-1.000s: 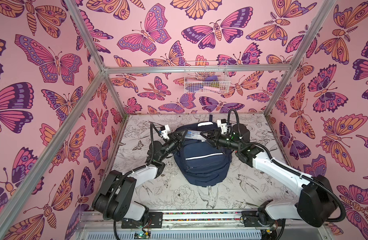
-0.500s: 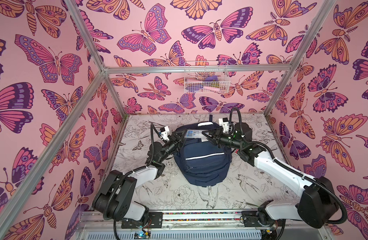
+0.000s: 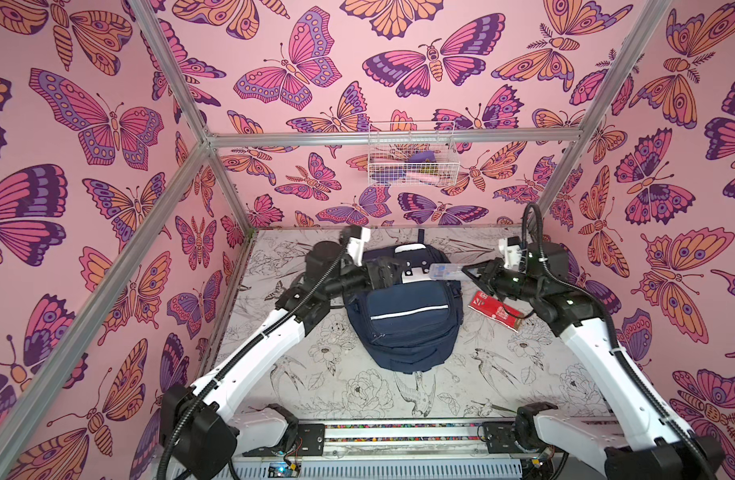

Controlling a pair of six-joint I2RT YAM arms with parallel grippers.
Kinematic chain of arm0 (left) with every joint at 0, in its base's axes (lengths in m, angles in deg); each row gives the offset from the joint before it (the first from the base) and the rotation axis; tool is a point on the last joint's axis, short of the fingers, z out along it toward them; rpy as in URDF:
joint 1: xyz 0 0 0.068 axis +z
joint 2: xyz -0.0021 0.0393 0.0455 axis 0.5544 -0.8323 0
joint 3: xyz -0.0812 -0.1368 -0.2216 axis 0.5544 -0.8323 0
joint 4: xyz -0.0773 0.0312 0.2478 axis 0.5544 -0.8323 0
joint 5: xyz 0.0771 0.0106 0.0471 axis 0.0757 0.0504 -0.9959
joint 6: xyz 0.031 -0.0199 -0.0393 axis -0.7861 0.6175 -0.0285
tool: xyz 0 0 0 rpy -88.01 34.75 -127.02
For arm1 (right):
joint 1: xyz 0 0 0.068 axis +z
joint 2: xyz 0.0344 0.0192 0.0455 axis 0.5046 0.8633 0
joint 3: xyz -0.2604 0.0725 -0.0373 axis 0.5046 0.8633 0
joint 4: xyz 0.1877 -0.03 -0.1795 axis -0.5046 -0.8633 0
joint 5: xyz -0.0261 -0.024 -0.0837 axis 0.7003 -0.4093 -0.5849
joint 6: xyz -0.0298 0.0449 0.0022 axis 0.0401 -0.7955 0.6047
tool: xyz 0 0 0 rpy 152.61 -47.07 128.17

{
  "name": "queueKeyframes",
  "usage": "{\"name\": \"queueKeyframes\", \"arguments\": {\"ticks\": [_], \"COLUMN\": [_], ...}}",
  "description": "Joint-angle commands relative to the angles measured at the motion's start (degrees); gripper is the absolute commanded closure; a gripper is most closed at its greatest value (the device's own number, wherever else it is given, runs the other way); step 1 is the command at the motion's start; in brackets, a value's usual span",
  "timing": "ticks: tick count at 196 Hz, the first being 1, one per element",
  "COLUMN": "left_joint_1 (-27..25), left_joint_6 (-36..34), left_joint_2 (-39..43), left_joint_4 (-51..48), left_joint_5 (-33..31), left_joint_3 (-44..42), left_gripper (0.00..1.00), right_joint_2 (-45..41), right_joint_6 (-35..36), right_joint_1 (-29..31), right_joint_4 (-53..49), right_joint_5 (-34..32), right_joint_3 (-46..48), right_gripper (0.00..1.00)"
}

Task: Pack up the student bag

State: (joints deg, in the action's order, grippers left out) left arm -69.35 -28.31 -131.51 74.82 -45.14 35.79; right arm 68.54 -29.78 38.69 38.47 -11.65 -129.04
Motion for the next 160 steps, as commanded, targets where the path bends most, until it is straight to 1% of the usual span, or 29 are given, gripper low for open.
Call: {"name": "queueKeyframes", "arguments": {"ticks": [1, 7, 26, 39, 60, 82, 102, 129, 134, 150, 160], "left_joint_1": [-8.76, -10.85, -16.04, -18.35, -20.06, -20.29, -20.30, -20.30, -20.26, -20.30, -20.27], "left_joint_6": [-22.28, -24.17, -29.46, -32.02, -34.44, -34.52, -34.17, -33.05, -32.72, -31.84, -31.72], "left_joint_2": [-6.17, -7.61, -12.20, -15.43, -19.72, -22.71, -24.80, -26.39, -26.58, -26.35, -26.03], "left_joint_4": [-22.85, -24.37, -28.00, -29.85, -31.69, -31.91, -31.93, -31.85, -31.90, -31.61, -31.15], "left_joint_5": [-10.56, -14.26, -22.46, -26.69, -31.05, -35.56, -38.07, -40.70, -41.38, -43.11, -43.72], "left_joint_3": [2.54, 3.35, 5.91, 7.26, 9.31, 10.77, 11.90, 13.31, 13.52, 13.87, 13.72], "left_gripper": [0.01, 0.01, 0.02, 0.04, 0.07, 0.11, 0.19, 0.36, 0.41, 0.60, 0.69], "right_joint_2": [-2.96, -3.43, -4.41, -4.72, -5.37, -6.34, -7.02, -7.98, -8.12, -8.50, -8.58], "right_joint_6": [8.06, 8.74, 9.87, 10.15, 9.84, 9.72, 10.03, 10.43, 10.47, 10.85, 11.04], "right_joint_1": [-4.60, -5.88, -8.36, -8.93, -8.91, -8.91, -8.91, -8.91, -8.91, -8.91, -8.93], "right_joint_4": [-13.72, -15.10, -17.82, -18.70, -18.91, -19.16, -19.93, -20.81, -20.91, -21.38, -21.61], "right_joint_5": [2.45, 2.91, 3.91, 3.99, 4.11, 4.11, 3.98, 3.55, 3.43, 3.42, 3.35], "right_joint_3": [-0.07, 0.20, 1.29, 1.94, 3.34, 4.36, 4.90, 5.35, 5.35, 5.51, 5.50], "right_gripper": [0.99, 0.99, 0.99, 0.99, 0.99, 0.99, 0.99, 0.98, 0.98, 0.98, 0.98]}}
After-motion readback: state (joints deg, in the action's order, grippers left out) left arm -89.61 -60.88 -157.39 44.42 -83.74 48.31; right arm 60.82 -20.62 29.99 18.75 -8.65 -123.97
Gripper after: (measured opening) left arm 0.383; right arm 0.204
